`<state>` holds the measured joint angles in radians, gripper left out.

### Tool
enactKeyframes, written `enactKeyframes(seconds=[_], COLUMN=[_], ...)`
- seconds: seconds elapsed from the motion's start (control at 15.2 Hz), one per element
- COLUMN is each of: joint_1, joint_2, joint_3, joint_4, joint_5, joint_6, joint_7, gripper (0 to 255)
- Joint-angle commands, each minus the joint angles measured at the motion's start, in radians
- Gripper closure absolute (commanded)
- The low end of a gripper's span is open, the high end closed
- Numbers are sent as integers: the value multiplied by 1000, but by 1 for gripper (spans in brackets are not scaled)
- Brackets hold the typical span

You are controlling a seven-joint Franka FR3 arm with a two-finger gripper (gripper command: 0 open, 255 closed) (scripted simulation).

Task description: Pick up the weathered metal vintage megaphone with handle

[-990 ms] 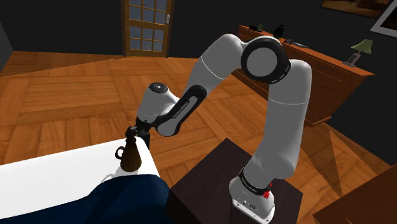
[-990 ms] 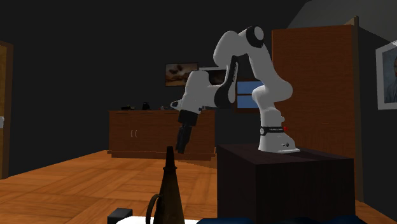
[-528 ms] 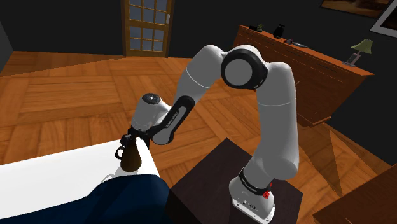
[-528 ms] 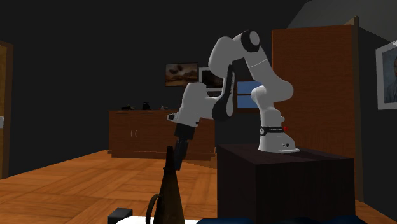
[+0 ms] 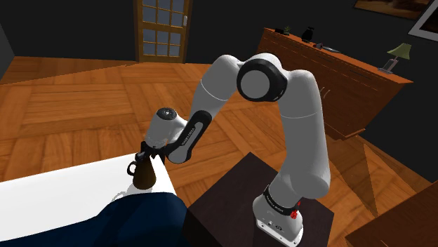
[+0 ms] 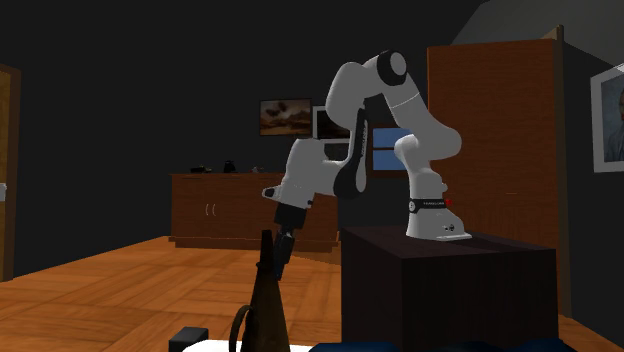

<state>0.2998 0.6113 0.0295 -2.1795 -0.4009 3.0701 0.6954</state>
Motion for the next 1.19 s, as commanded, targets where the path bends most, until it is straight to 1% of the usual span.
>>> enactKeyframes(seconds=[0.0,0.4,1.12], joint_1=[0,1,-72], joint_2=[1,2,-144], joint_3=[0,0,85], joint_4=[0,1,-46], joint_5=[0,0,39], joint_6=[0,0,-107], joint_7=[0,1,-46], gripper=[255,255,255])
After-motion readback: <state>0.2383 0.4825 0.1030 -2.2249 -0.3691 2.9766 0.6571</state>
